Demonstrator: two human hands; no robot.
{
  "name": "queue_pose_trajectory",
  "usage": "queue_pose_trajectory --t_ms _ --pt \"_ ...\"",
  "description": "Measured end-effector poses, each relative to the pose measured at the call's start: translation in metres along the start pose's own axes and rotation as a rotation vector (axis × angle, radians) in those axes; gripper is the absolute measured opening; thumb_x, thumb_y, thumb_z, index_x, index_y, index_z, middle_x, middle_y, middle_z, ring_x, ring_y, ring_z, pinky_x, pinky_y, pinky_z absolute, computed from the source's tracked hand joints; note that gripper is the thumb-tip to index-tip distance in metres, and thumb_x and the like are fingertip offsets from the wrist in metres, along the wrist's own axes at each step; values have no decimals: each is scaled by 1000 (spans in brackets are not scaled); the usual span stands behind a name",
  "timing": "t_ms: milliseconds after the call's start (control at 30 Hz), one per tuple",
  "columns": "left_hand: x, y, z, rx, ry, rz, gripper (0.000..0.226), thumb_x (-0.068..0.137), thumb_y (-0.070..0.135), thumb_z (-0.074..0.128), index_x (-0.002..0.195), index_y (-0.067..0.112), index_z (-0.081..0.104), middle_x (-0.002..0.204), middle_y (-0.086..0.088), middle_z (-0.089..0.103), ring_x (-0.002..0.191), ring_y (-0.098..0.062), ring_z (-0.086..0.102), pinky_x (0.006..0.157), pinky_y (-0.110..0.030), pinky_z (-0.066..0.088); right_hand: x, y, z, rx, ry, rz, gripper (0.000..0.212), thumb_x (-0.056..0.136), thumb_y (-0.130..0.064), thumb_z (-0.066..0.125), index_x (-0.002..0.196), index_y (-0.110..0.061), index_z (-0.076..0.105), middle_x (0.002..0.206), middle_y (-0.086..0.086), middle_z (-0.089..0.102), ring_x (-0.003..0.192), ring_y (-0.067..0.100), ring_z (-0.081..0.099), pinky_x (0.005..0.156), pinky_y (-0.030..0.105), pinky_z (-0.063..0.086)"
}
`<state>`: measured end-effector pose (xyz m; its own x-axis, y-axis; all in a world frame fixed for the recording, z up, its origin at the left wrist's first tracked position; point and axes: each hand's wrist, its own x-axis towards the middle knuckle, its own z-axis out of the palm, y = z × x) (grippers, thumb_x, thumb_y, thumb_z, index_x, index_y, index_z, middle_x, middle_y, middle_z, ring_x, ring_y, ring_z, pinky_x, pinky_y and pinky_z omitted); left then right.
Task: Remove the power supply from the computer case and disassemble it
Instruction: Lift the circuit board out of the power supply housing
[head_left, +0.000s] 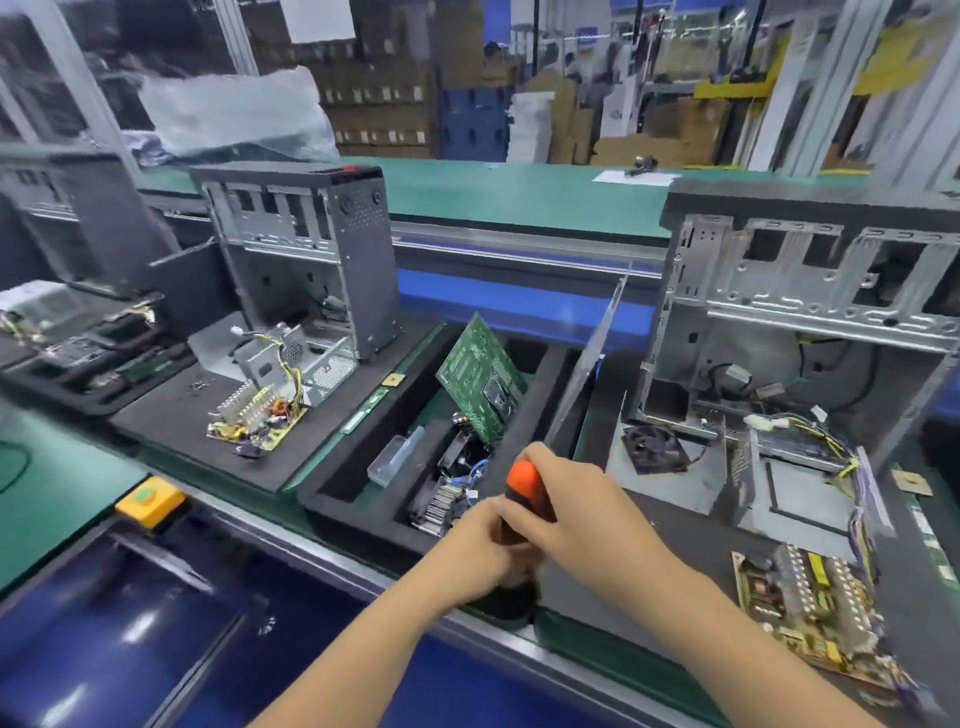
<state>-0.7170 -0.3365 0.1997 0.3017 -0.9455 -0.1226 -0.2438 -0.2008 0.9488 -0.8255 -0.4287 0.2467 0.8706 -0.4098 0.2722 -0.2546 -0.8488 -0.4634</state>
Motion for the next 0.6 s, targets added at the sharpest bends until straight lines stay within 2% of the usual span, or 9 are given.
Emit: queue_pose_trajectory --t_ms 67,133,200,300,367,433,533,600 --pt "-4 -12 -28 17 29 2 13 91 5 62 103 3 63 85 -16 71 77 -26 66 72 -38 53 19 -17 16 34 11 6 32 89 -52 53 90 -21 43 77 -7 51 76 19 51 67 33 42" --pt "-7 -28 -63 48 68 19 12 91 13 67 102 8 66 94 -15 72 86 -30 69 79 -41 56 43 -36 35 61 16 18 32 88 -49 57 85 -20 44 76 -8 50 75 17 50 68 32 42" --pt "-10 -46 -102 70 97 9 4 89 12 67 92 15 68 86 -11 73 78 -27 68 71 -38 56 70 -58 60 44 -7 14 32 88 -47 59 82 -22 40 74 -9 47 73 16 47 65 29 37" --pt "-17 -77 -169 24 107 -8 30 85 -3 62 73 23 68 66 2 69 60 -7 62 59 -23 48 121 -101 108 -39 -56 -7 34 89 -48 56 89 -20 39 87 -2 54 84 21 53 70 33 41" --pt "-23 -96 -216 7 109 -51 31 83 -5 58 70 23 66 61 2 68 54 -7 58 56 -21 45 155 -132 140 -98 -63 -26 38 90 -52 53 88 -19 34 88 -1 51 87 24 54 68 34 39" --pt "-29 -109 -260 5 72 -47 31 83 -2 58 69 24 67 62 0 68 55 -11 58 55 -23 46 186 -157 168 -124 -64 -40 40 90 -54 51 87 -21 30 85 -3 45 87 25 54 65 33 35" --pt "-32 -123 -320 12 -10 -34 23 81 10 62 71 29 70 69 -6 70 67 -25 62 65 -38 50 226 -184 201 -63 -85 -26 40 90 -54 53 83 -22 31 79 -5 41 79 23 48 64 32 32" --pt "-31 -130 -351 35 -54 -50 19 79 19 64 71 35 71 71 -1 71 70 -18 65 71 -39 53 247 -194 218 -16 -108 -12 39 89 -54 53 82 -22 32 75 -6 40 74 19 43 62 30 30"
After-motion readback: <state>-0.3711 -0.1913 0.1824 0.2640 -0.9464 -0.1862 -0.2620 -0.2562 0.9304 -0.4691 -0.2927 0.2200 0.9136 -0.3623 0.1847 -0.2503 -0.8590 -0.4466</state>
